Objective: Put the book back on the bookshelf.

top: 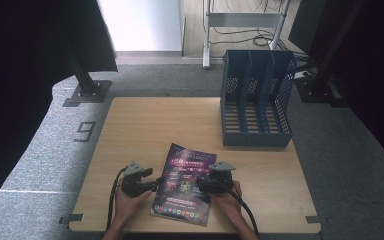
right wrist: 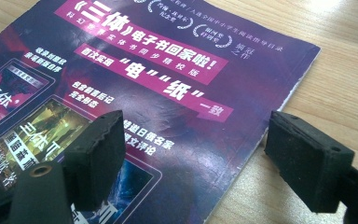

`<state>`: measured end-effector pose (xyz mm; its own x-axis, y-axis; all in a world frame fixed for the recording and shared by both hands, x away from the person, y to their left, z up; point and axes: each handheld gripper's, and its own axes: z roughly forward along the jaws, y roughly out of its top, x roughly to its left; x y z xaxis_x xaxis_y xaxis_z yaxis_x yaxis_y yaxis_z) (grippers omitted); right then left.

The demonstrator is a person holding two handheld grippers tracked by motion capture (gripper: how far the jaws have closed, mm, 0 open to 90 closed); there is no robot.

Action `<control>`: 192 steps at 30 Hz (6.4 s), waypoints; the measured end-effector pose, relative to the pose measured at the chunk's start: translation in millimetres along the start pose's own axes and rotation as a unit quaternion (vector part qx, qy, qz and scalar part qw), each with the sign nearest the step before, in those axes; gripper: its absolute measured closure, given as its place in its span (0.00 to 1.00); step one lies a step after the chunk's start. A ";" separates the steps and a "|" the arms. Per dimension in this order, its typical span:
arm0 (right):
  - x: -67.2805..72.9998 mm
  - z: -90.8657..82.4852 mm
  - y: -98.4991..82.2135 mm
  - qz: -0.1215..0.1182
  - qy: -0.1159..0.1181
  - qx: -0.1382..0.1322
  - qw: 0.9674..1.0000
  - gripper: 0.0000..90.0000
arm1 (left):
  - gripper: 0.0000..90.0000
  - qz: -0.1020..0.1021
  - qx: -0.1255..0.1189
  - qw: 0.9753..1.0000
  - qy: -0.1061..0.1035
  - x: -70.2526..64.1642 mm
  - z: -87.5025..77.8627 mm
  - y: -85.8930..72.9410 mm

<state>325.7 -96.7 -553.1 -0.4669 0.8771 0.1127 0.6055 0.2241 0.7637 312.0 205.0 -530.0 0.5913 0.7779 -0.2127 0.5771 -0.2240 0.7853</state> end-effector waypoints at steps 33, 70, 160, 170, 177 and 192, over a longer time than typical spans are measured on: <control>-0.6 -1.5 -1.2 0.005 -0.001 -0.003 1.000 0.26 | 0.35 0.014 0.050 0.999 0.016 5.8 62.0 26.5; -1.1 -2.4 -1.8 0.010 0.000 -0.004 1.000 0.27 | 0.36 -0.037 0.045 0.998 -0.016 4.1 54.7 30.1; -1.5 -1.7 -1.1 0.009 0.001 -0.003 1.000 0.26 | 0.94 0.041 -0.020 0.998 -0.040 -15.5 64.9 58.2; -5.9 -1.1 0.3 0.008 0.007 -0.004 1.000 0.28 | 0.95 0.039 -0.019 0.998 -0.053 -15.2 60.7 61.5; -13.6 -8.2 4.9 0.026 0.009 -0.029 0.999 0.29 | 0.95 0.049 -0.027 0.997 -0.061 -20.4 55.7 65.6; -24.1 -16.0 10.8 0.044 0.035 -0.053 0.997 0.25 | 0.95 0.082 -0.069 0.990 -0.087 -40.5 30.0 78.5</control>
<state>333.1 -122.2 -537.4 -0.4602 0.8593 0.2232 0.5769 0.0983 0.8109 350.2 138.3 -477.2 0.7656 0.6220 -0.1642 0.3905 -0.2466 0.8870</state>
